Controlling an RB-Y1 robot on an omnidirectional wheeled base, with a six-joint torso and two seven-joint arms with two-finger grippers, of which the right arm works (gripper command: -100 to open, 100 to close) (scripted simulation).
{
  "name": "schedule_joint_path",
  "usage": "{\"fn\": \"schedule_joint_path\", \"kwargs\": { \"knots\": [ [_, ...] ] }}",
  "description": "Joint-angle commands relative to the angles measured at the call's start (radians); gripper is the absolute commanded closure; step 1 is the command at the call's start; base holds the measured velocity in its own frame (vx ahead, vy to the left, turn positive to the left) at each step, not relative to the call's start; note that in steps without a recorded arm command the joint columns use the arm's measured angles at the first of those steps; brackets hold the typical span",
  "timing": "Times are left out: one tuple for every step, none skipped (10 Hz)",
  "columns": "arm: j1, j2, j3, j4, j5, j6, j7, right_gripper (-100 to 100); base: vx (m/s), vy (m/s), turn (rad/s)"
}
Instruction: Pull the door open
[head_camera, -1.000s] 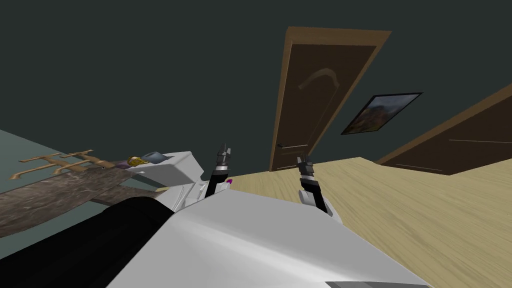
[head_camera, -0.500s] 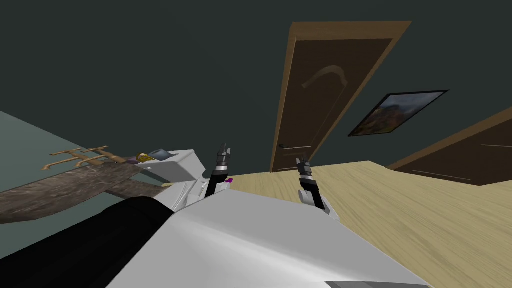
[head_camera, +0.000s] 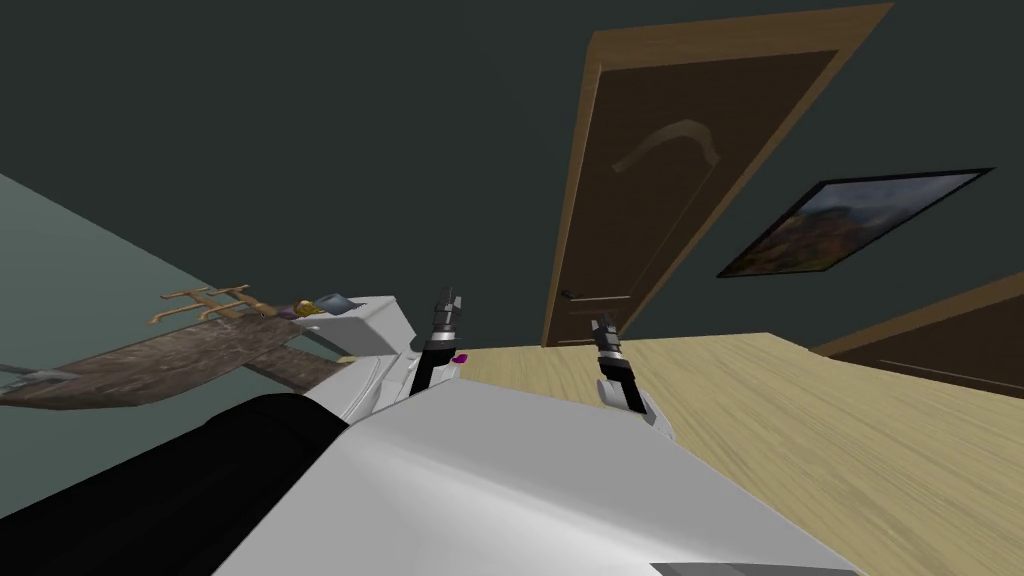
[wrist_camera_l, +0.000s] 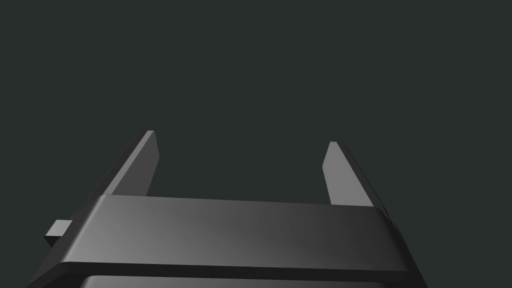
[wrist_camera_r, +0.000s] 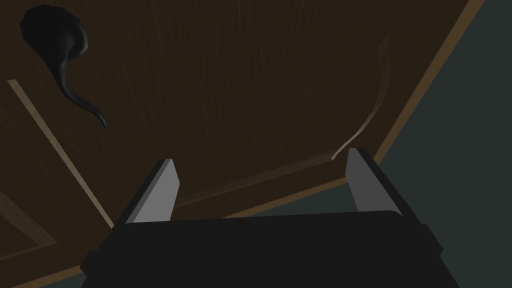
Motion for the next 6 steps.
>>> {"fn": "schedule_joint_path", "kwargs": {
  "knots": [
    [-0.008, -0.005, 0.000, 0.031, -0.003, -0.002, -0.001, -100, 0.029, -0.055, 0.079],
    [-0.029, -0.016, 0.000, 0.077, -0.009, -0.005, -0.003, -100, 0.019, -0.057, 0.148],
    [-0.029, -0.016, 0.000, 0.083, -0.009, -0.005, -0.003, -100, 0.021, -0.046, 0.076],
    [-0.049, -0.026, -0.001, 0.124, -0.015, -0.008, -0.004, -100, 0.035, -0.047, 0.146],
    [-0.070, -0.036, -0.001, 0.158, -0.021, -0.011, -0.006, -100, 0.042, -0.088, 0.193],
    [-0.070, -0.036, -0.001, 0.184, -0.021, -0.011, -0.006, -100, 0.034, -0.073, 0.071]
  ]
}}
